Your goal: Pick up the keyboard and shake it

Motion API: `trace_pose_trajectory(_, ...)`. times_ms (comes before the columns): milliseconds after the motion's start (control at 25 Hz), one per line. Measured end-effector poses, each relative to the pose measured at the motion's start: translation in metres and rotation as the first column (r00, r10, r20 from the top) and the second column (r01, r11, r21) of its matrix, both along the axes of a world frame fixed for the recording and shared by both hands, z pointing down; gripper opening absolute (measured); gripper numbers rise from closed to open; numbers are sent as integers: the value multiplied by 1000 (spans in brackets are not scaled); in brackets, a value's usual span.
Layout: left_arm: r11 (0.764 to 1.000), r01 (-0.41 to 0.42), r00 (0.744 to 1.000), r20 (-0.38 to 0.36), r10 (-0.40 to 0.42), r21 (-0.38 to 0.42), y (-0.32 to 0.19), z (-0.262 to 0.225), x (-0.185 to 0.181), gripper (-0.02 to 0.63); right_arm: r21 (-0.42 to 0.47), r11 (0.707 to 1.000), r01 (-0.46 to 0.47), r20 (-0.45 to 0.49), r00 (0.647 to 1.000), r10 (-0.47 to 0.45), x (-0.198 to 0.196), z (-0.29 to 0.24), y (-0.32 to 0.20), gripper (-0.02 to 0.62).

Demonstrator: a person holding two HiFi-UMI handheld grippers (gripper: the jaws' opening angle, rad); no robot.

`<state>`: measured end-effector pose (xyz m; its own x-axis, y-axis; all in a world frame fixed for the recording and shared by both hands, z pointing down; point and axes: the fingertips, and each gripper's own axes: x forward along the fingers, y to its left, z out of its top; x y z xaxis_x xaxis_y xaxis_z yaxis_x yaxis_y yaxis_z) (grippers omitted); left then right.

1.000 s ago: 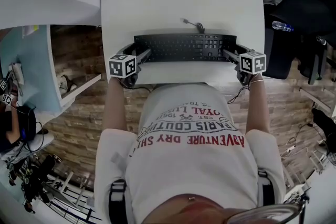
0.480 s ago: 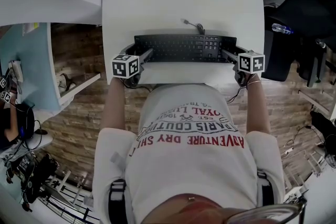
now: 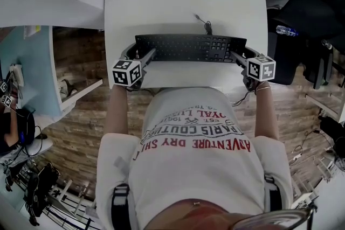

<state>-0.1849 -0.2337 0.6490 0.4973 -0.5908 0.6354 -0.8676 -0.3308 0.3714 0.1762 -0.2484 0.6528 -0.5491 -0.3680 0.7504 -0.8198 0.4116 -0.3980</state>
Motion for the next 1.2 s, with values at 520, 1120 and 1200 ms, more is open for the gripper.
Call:
trace_pose_trajectory(520,870,-44,999,21,39,491,-60,-145,11,339,484,875,-7,-19,1000,18,12,-130,-64,281)
trace_pose_trajectory(1120,629,2,995,61,-78,777,-60,-250,11,339,882,470,-1,-43,996,81,14,-245,-59,281)
trace_pose_trajectory(1200,597,-10,994,74,-83,802,-55,-259,13,339,907,421,4,-50,994,98,15,-256,-55,281)
